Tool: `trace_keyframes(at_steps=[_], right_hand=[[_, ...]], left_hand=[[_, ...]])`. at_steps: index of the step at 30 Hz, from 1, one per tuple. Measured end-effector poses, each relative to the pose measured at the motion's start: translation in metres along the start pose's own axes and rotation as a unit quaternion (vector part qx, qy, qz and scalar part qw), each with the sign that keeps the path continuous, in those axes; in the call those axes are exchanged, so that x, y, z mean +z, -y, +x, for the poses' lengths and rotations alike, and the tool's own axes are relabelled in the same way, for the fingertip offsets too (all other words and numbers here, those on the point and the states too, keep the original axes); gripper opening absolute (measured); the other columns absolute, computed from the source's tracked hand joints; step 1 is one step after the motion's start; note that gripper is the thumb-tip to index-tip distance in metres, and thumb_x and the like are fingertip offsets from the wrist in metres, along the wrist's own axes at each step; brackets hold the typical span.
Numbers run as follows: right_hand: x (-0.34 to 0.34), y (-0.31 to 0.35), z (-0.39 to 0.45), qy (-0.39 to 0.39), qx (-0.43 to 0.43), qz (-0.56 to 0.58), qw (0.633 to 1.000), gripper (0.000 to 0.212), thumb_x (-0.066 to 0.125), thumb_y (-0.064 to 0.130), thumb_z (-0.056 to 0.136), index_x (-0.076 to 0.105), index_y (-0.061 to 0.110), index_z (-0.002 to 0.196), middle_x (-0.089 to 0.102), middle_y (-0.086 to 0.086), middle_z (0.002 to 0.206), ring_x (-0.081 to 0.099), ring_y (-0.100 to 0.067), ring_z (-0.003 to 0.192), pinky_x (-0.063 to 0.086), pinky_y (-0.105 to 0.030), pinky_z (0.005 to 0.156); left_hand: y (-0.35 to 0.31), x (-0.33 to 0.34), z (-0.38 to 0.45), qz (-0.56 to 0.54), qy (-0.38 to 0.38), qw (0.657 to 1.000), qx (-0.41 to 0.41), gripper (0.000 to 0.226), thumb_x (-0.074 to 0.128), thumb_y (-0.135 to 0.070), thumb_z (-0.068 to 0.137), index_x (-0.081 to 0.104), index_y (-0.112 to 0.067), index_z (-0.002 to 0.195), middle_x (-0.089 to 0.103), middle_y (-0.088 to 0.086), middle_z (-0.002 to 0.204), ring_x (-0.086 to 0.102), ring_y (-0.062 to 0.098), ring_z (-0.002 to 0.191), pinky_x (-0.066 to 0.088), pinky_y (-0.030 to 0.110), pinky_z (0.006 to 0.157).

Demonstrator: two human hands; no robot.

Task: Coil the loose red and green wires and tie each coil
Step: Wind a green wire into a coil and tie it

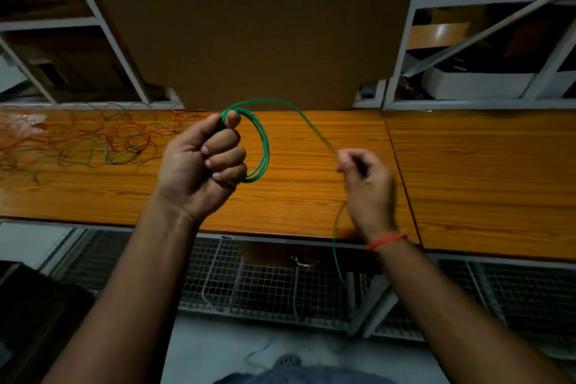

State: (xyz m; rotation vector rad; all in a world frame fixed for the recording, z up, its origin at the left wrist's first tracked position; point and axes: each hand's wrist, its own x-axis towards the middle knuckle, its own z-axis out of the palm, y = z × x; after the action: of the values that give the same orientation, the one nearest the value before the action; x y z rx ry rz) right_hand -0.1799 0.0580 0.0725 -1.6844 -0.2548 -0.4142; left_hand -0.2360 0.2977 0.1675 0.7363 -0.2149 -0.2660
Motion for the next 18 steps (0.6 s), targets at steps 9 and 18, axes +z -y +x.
trace_keyframes(at_steps=[9,18], right_hand=[[-0.061,0.000,0.032,0.284,0.113,-0.089,0.948,0.016,0.052,0.017,0.105,0.068,0.018,0.101,0.073,-0.004,0.096,0.072,-0.023,0.096,0.060,-0.041,0.085],[-0.053,-0.020,-0.009,0.411,0.215,0.028,0.886,0.010,0.054,0.012,0.104,0.062,0.015,0.107,0.077,-0.008,0.103,0.075,-0.021,0.093,0.059,-0.029,0.072]], left_hand=[[-0.005,0.031,-0.022,0.052,-0.004,0.998,0.020,0.034,0.025,-0.029,0.110,0.056,-0.016,0.104,0.024,-0.009,0.058,0.020,0.003,0.047,0.018,0.017,0.045],[0.044,0.053,-0.030,0.025,-0.002,0.999,0.027,0.038,0.025,-0.028,0.110,0.056,-0.019,0.089,0.021,-0.009,0.055,0.018,0.004,0.045,0.014,0.016,0.045]])
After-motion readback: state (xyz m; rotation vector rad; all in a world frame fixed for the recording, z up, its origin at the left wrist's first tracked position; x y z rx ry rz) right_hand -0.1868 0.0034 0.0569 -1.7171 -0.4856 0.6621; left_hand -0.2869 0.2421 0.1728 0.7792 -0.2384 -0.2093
